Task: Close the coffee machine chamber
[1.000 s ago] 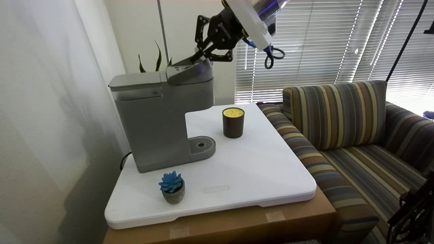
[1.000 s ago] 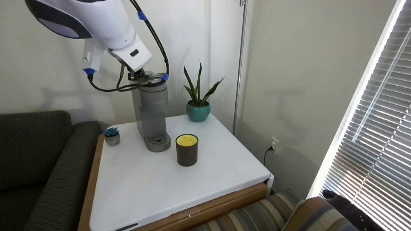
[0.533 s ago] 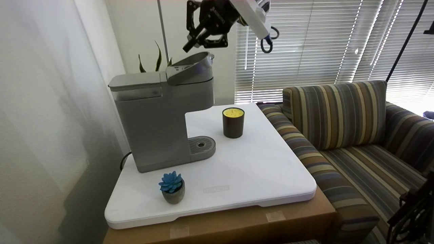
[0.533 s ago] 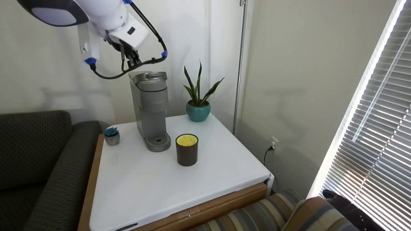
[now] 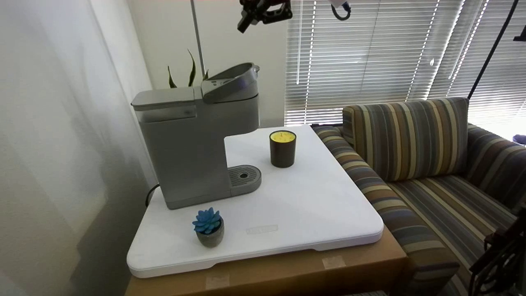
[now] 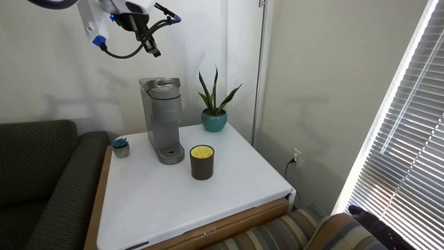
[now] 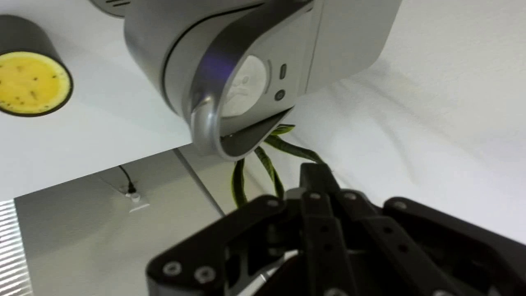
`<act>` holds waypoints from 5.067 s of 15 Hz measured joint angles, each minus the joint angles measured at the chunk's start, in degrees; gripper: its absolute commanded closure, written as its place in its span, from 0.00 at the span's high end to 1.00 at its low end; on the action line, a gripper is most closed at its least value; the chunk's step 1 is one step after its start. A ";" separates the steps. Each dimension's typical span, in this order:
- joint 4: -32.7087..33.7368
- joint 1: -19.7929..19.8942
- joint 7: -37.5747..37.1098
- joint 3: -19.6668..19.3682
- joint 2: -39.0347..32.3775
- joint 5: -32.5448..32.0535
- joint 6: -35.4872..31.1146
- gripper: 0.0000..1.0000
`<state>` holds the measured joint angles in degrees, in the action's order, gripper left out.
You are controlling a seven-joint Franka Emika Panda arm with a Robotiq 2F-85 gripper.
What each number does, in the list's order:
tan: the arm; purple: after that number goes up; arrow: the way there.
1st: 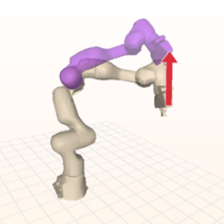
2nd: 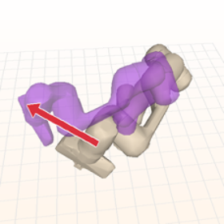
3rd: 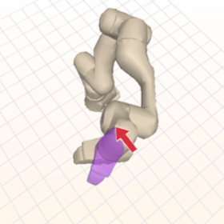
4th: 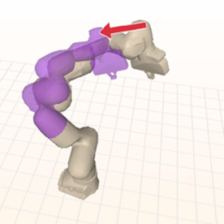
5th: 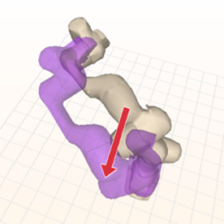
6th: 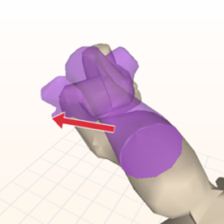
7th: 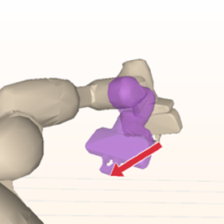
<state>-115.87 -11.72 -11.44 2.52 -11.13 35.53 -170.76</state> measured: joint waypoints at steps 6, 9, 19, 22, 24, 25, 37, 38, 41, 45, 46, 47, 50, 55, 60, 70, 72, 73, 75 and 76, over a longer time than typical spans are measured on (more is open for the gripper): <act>-3.10 -2.40 -10.99 -5.25 0.71 -12.46 1.34 0.00; -3.12 -3.39 -12.73 -5.24 -0.10 -14.17 3.16 0.00; -3.07 -4.98 -19.12 -6.84 -1.85 -21.65 5.13 0.00; -3.07 -5.00 -19.82 -7.05 -1.89 -22.60 5.33 0.00; -2.95 -5.13 -20.40 -7.33 -1.89 -23.82 5.34 0.00; -2.79 -5.23 -20.93 -7.53 -1.89 -24.66 5.34 0.00; 1.13 -6.66 -24.09 -8.93 -2.89 -30.57 7.80 0.00; 1.50 -6.84 -24.09 -8.93 -3.25 -30.57 7.99 0.00; 2.15 -7.03 -24.09 -8.96 -3.95 -30.57 8.50 0.00; 2.39 -7.16 -24.29 -9.46 -4.53 -30.90 9.13 0.00; 2.39 -7.17 -24.46 -9.64 -4.57 -31.16 9.31 0.00; 2.39 -7.17 -24.70 -9.79 -4.65 -31.37 9.48 0.00; 2.36 -7.18 -25.38 -9.93 -4.85 -31.53 9.67 0.00; 2.31 -6.81 -27.27 -9.58 -4.94 -33.08 9.86 0.00; 2.30 -7.32 -30.81 -10.45 -5.03 -37.27 12.25 0.00; 2.74 -6.46 -33.24 -9.67 -7.75 -40.65 19.95 0.00; 2.75 -6.18 -33.24 -9.37 -8.83 -40.65 20.66 0.00; 2.75 -6.09 -33.24 -9.25 -9.18 -40.65 20.76 0.00; 2.97 -6.08 -33.24 -9.15 -9.20 -40.83 20.81 0.00; 3.25 -6.11 -33.29 -9.14 -8.86 -41.38 20.87 0.00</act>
<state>-112.61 -17.82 -44.73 -6.62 -19.99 -5.84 -149.89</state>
